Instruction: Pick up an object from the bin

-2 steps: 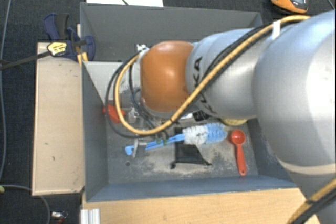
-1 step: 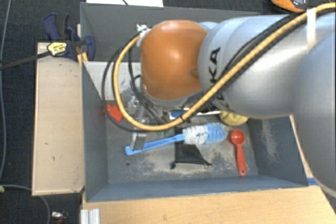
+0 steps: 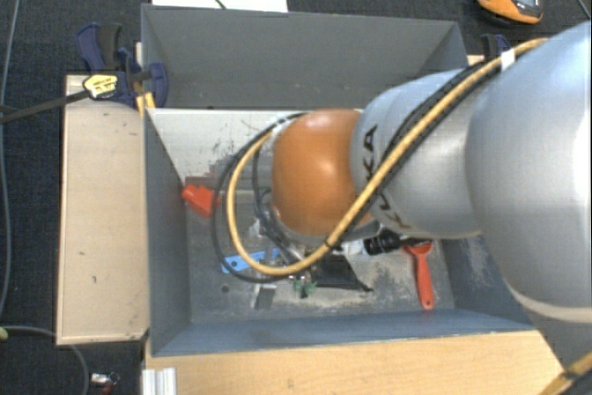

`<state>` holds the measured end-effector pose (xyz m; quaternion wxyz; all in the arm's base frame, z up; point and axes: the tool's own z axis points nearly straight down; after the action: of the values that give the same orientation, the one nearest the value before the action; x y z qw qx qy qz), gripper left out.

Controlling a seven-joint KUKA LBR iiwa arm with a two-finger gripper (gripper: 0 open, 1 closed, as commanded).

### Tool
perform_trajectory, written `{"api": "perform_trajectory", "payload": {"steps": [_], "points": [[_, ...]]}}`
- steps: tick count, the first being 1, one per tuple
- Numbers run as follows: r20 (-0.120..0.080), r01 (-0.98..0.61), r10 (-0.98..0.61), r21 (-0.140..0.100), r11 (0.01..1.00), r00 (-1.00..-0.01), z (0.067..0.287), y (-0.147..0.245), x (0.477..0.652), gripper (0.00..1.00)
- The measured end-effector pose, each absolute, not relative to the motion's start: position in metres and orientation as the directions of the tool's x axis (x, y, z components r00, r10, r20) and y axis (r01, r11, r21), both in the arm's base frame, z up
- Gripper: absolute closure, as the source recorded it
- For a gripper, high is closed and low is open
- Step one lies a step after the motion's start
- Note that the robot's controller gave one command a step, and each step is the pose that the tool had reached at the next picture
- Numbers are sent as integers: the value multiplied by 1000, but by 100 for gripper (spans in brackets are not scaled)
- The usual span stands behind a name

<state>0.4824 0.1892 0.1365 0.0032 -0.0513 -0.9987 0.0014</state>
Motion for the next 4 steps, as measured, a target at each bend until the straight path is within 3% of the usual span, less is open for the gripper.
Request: {"api": "perform_trajectory", "payload": {"steps": [1,2,3,4], "points": [[-19,12,12,11,1000,-1000,88,208,554,0],[-2,124,124,1,992,-992,103,146,487,0],[-10,199,199,9,980,-980,104,161,501,0],[-26,-105,-104,8,994,-994,74,143,481,100]]}}
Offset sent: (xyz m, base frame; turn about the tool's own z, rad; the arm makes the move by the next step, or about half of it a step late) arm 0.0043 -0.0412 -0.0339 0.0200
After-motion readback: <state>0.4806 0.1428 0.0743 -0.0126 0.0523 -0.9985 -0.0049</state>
